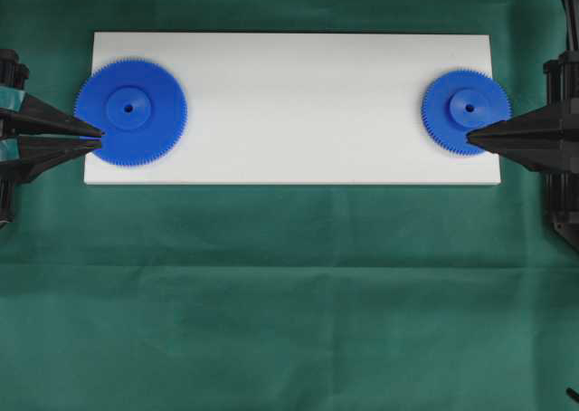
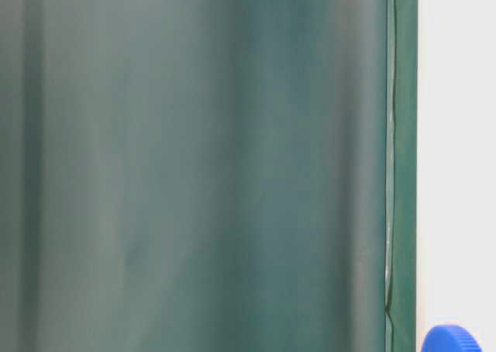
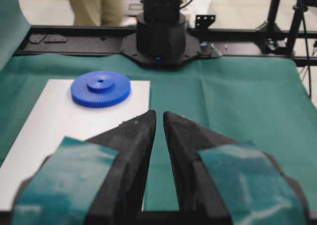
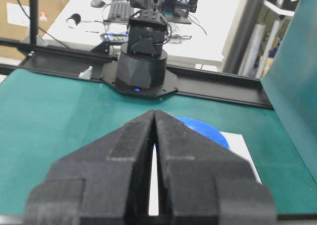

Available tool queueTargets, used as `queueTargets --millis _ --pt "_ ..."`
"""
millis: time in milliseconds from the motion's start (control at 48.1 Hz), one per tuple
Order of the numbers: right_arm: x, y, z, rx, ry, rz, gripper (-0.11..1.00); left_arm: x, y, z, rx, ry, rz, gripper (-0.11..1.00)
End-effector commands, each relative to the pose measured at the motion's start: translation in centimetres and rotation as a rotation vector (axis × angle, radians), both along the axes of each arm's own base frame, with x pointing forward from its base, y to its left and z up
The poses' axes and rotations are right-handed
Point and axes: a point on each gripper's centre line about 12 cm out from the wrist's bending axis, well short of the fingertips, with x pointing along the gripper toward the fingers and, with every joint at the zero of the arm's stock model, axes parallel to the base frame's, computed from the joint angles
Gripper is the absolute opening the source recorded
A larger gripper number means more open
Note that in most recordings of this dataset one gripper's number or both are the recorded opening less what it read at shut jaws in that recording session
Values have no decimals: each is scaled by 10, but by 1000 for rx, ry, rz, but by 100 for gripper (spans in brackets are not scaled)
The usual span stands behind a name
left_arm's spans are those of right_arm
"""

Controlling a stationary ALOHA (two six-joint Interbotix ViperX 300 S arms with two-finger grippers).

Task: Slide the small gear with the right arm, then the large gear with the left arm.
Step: 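Move the right gripper over the small blue gear's hub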

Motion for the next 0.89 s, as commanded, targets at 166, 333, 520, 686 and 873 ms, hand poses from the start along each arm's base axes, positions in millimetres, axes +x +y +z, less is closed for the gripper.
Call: queueTargets --millis 166,333,520,686,873 --pt "-2 -2 -1 18 -6 -7 51 3 2 -1 -7 6 9 1" --pt "-7 -2 -3 26 -11 -8 51 3 3 -1 -7 6 18 -1" --pt "-15 -15 -2 25 8 -81 51 2 21 -4 -8 10 107 -1" --pt "-28 -39 2 26 11 -227 51 -2 42 -4 -11 10 212 -1" --pt "-38 -57 -4 43 83 -342 51 -5 51 -8 -18 35 262 -1"
